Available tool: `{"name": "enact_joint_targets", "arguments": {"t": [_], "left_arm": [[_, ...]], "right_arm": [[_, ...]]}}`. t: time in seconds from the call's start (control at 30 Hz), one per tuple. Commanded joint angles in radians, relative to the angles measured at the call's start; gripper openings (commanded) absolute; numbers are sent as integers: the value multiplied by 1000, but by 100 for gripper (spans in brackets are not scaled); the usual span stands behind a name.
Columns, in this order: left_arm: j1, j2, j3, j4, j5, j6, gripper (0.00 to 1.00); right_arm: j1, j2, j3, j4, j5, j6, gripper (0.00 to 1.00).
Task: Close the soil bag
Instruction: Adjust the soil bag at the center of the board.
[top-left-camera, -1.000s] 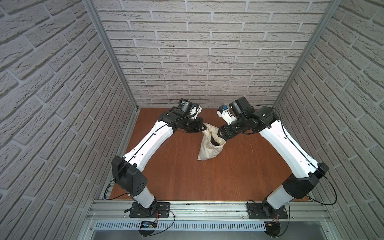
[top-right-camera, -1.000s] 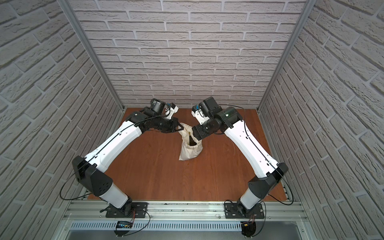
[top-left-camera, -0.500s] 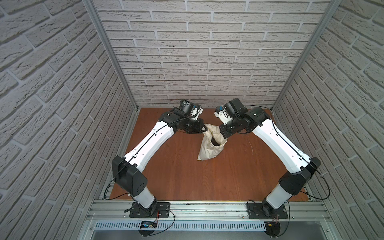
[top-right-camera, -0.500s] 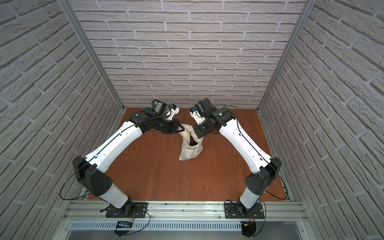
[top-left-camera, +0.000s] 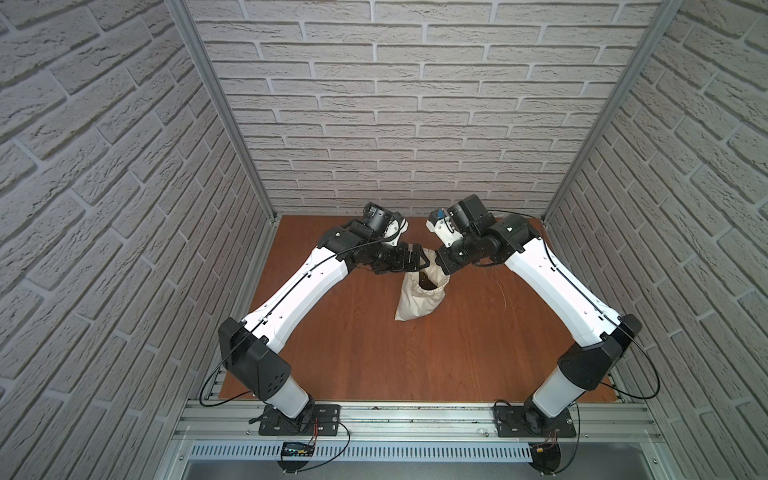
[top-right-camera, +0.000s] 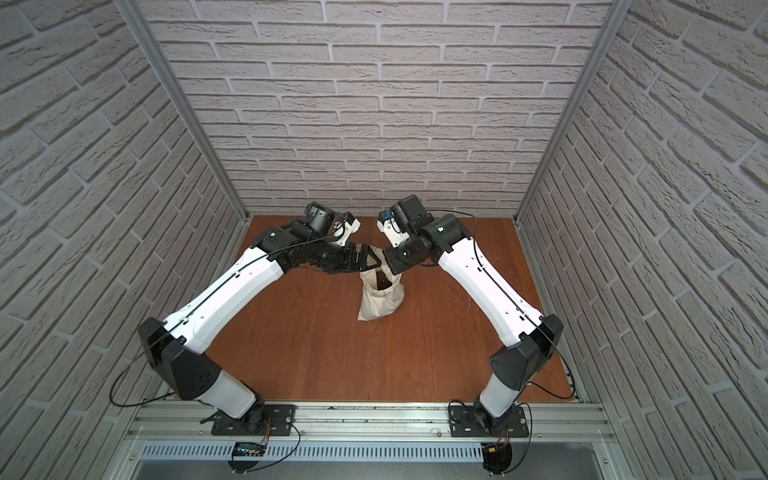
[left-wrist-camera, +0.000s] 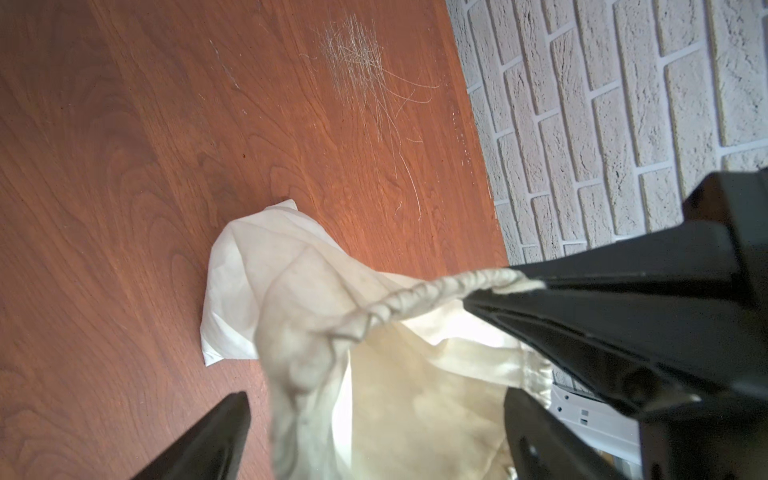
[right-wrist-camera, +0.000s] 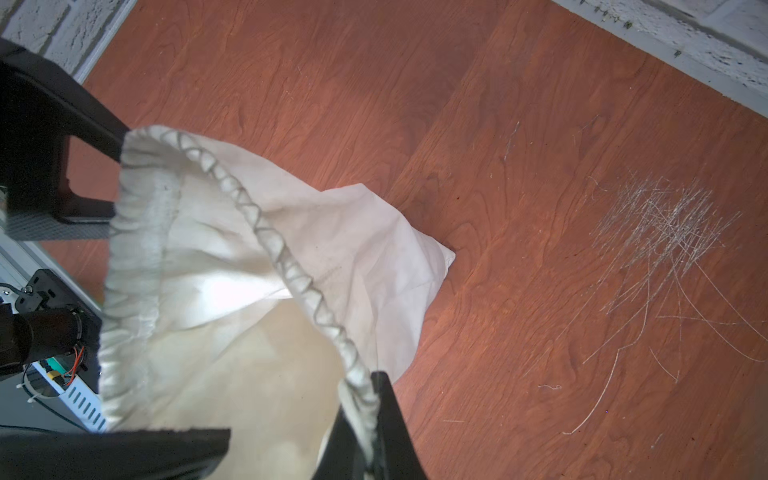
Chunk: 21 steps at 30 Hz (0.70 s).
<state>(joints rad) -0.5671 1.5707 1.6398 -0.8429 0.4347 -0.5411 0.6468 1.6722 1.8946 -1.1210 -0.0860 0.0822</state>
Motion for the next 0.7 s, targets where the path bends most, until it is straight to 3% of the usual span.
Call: {"name": "enact_joint_targets", "arguments": {"t": [0.0, 0.1, 0.13, 0.2, 0.23, 0.5, 0.67], "left_arm": [[-9, -32, -48, 20, -1, -51, 98], [-11, -40, -60, 6, -4, -61, 92], [-11, -43, -60, -4, -6, -58, 84], [-11, -51, -57, -24, -18, -58, 58], [-11, -56, -57, -28, -21, -60, 51], [-12, -80, -42, -31, -26, -75, 38], [-17, -83, -44, -33, -19, -77, 19]], "right_arm": [[-3, -31, -10, 36, -14, 17, 3], [-3, -32, -12, 43, -14, 19, 3], [-3, -34, -14, 46, -17, 20, 3], [-2, -34, -15, 51, -23, 22, 3], [-3, -34, -18, 54, -25, 22, 3], [-2, -39, -36, 66, -36, 25, 3], [-6, -47, -43, 68, -30, 22, 3]]}}
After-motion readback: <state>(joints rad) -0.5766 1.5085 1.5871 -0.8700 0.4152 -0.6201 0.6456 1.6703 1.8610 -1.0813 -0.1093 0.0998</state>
